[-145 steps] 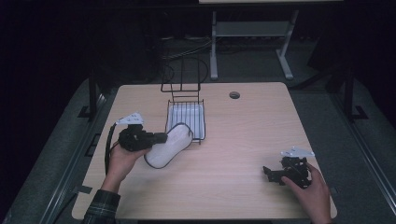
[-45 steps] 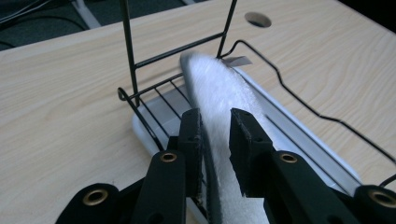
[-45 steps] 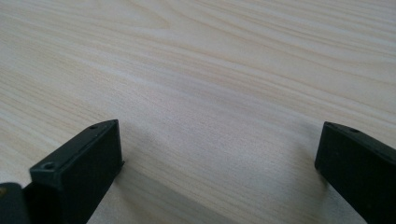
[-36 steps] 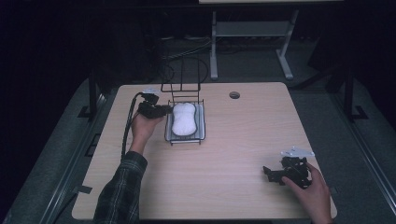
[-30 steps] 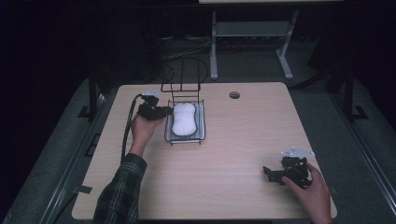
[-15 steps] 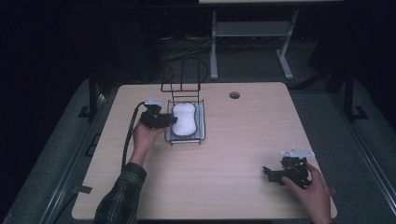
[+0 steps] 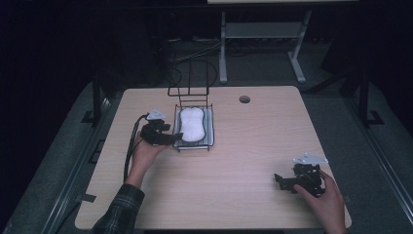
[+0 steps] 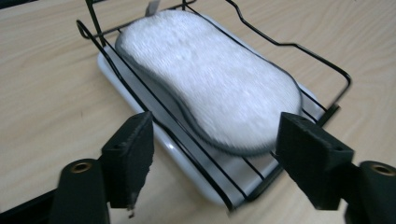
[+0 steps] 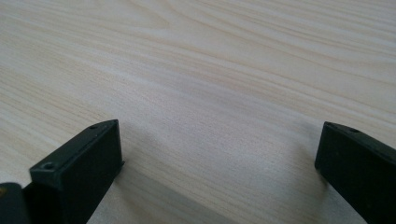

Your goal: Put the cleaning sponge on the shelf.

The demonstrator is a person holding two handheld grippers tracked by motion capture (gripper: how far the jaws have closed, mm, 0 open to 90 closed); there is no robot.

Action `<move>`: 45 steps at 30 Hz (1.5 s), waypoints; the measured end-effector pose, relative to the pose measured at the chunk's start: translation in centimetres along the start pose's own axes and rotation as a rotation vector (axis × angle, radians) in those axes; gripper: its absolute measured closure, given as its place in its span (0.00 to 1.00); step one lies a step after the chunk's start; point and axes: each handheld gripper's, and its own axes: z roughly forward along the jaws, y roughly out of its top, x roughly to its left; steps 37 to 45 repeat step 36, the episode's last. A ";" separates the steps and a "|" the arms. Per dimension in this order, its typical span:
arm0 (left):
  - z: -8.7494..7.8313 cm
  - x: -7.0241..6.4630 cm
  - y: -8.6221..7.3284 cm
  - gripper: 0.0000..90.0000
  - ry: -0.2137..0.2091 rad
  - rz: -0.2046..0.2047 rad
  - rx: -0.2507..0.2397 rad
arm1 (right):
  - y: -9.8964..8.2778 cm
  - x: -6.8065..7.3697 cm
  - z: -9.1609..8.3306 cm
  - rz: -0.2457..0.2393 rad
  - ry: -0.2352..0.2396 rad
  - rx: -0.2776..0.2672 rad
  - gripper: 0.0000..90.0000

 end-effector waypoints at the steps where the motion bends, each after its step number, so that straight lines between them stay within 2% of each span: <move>1: -0.4 -0.3 -0.4 0.28 0.006 0.004 0.000 | 0.0 0.0 0.0 0.001 0.000 0.000 0.00; 4: -1.4 -0.9 -1.4 0.25 0.012 0.003 0.007 | 0.0 0.0 0.0 0.000 0.000 0.000 0.00; 12: -3.9 -2.1 -4.8 0.23 0.027 0.003 0.021 | 0.0 0.0 0.0 0.001 0.000 0.000 0.00; 21: -5.5 -2.9 -8.4 0.21 0.047 -0.001 0.068 | 0.0 0.0 0.0 0.000 0.000 0.000 0.00; 27: -6.3 -3.2 -10.2 0.20 0.054 -0.007 0.090 | 0.0 0.0 0.0 0.001 -0.001 0.000 0.00; 35: -6.4 -3.1 -11.6 0.17 0.084 0.012 0.134 | 0.0 0.0 0.0 0.002 -0.001 0.000 0.00; 45: -6.3 -3.1 -11.7 0.17 0.087 0.015 0.135 | 0.0 0.0 0.0 0.002 -0.001 0.000 0.00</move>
